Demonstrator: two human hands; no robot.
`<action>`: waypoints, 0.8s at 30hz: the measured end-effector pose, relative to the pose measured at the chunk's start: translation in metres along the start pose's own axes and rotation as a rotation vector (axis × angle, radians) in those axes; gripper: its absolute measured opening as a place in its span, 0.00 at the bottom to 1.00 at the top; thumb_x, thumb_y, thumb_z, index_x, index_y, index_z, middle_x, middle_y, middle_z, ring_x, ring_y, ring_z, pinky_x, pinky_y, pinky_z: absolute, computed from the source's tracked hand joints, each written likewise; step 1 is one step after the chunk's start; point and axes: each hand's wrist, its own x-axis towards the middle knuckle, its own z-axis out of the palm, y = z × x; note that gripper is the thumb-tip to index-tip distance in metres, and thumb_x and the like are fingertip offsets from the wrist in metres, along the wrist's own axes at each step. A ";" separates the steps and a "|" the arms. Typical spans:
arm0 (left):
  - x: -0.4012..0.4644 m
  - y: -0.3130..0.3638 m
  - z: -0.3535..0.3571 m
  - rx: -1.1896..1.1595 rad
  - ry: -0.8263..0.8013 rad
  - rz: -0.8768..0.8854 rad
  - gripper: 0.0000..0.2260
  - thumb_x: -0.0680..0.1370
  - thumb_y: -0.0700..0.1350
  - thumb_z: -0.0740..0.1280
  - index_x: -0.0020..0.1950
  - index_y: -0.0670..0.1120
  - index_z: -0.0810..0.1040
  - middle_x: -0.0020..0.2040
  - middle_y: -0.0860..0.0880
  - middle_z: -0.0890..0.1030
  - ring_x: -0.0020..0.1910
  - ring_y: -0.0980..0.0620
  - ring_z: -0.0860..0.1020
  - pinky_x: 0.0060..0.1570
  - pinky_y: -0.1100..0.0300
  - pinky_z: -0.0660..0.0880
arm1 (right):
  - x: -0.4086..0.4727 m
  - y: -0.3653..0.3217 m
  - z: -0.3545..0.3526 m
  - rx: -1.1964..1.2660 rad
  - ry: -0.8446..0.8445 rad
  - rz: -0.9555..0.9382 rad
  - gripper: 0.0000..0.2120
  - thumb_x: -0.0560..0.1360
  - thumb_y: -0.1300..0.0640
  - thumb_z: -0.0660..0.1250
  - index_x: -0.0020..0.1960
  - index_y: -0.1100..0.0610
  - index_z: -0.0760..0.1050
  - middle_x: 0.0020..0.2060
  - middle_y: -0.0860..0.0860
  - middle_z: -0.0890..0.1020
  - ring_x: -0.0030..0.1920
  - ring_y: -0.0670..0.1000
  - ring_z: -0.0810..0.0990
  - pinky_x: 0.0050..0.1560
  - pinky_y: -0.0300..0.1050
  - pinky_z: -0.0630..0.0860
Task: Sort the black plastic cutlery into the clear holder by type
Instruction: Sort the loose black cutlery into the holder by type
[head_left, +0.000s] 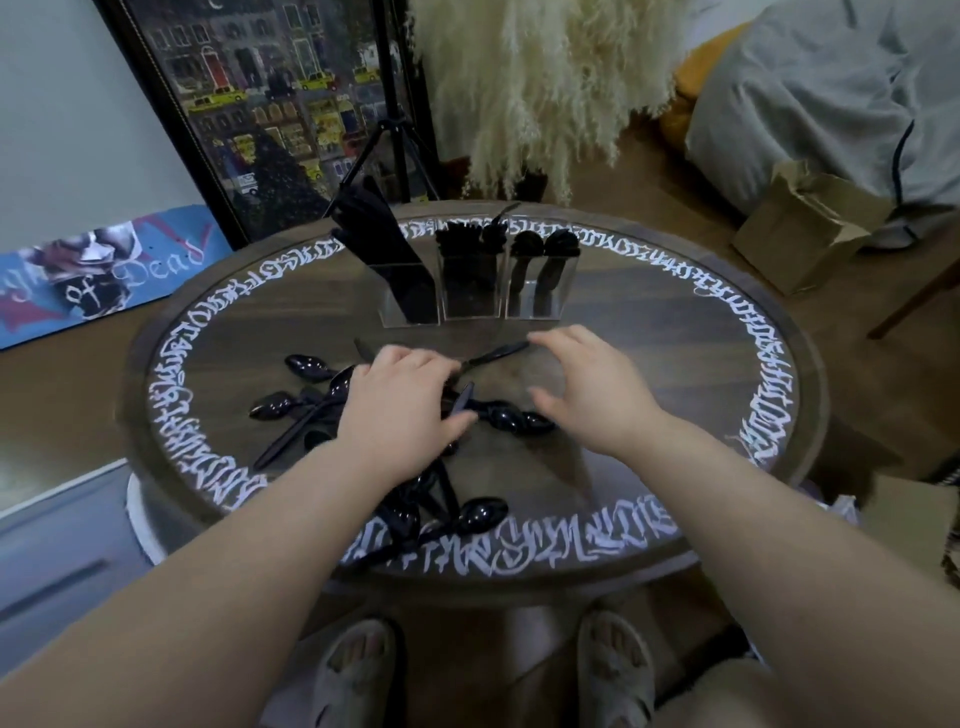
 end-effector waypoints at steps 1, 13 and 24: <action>-0.006 0.000 0.005 0.012 -0.061 -0.027 0.28 0.73 0.64 0.64 0.70 0.55 0.69 0.68 0.56 0.72 0.68 0.49 0.65 0.63 0.49 0.65 | -0.003 -0.001 0.006 0.001 -0.053 0.029 0.28 0.75 0.48 0.67 0.73 0.51 0.64 0.68 0.50 0.69 0.66 0.54 0.70 0.62 0.46 0.68; -0.002 0.003 0.039 -0.018 -0.054 -0.120 0.16 0.76 0.58 0.64 0.60 0.52 0.78 0.59 0.52 0.75 0.61 0.48 0.69 0.56 0.53 0.69 | -0.003 -0.004 0.047 0.036 -0.142 0.133 0.21 0.77 0.50 0.66 0.69 0.48 0.71 0.55 0.51 0.72 0.56 0.54 0.74 0.55 0.45 0.71; 0.003 0.001 0.011 -0.275 0.176 -0.142 0.12 0.79 0.55 0.61 0.56 0.54 0.81 0.46 0.52 0.79 0.48 0.49 0.78 0.42 0.57 0.71 | -0.005 0.004 0.032 0.302 -0.040 0.245 0.06 0.73 0.56 0.71 0.50 0.52 0.81 0.41 0.47 0.80 0.46 0.50 0.78 0.44 0.40 0.69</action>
